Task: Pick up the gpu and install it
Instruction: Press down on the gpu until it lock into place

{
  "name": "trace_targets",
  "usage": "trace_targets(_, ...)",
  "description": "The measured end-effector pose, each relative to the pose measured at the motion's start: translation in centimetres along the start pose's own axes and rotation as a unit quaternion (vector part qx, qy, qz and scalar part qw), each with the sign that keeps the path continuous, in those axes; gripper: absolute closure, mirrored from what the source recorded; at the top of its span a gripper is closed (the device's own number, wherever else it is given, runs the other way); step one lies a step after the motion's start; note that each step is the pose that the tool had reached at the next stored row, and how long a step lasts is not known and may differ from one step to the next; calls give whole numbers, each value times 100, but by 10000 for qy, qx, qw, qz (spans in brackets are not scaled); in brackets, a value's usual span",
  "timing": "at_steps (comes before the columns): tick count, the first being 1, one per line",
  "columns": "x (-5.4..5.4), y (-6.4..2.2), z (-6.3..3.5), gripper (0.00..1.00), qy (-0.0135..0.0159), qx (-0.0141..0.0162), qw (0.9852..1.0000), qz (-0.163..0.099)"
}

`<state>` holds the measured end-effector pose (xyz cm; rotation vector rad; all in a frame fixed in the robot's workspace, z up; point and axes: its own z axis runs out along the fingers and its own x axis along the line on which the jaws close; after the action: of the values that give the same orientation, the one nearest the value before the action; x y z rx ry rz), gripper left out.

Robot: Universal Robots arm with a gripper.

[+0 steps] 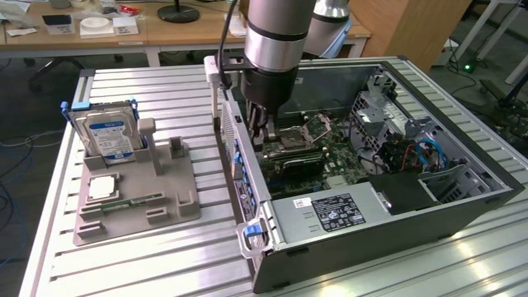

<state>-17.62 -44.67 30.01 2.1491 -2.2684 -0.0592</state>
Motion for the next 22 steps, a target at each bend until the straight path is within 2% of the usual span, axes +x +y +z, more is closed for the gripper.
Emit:
trace_targets(15,-28,3,68,90,-5,2,10000,0)
trace_targets(22,-36,-109,66,90,-3,0,10000,1)
